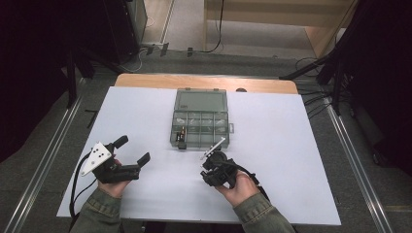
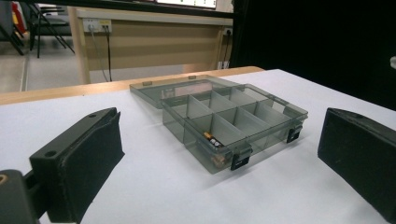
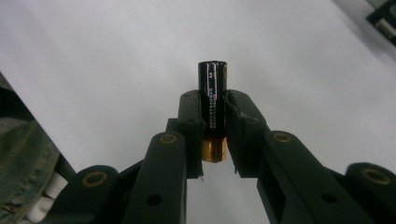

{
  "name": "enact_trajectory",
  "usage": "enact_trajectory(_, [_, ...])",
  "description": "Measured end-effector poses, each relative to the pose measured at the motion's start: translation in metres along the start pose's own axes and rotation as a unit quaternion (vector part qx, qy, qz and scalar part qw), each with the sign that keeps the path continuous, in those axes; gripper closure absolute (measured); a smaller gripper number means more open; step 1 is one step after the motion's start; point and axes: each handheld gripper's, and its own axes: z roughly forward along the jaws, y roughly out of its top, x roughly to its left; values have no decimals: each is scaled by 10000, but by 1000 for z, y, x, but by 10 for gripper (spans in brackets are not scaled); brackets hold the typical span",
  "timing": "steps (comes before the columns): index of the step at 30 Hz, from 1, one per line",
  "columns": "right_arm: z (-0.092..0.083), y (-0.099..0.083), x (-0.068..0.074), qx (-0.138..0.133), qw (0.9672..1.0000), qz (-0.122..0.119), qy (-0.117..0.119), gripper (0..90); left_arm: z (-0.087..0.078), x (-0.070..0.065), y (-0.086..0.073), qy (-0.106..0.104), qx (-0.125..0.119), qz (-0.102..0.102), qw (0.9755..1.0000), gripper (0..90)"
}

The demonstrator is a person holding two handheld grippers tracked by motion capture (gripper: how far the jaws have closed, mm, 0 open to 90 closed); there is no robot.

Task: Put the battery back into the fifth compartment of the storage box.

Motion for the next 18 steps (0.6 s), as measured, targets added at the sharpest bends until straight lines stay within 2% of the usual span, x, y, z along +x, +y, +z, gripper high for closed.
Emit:
enact_trajectory(9, [-9,20,4,-398,9991,50,123,776,0,0,0,4,-12,-8,10000,0])
enact_trajectory(18, [-8,34,-2,-524,9982,262,97,776,0,1,1,-7,-44,-15,10000,0])
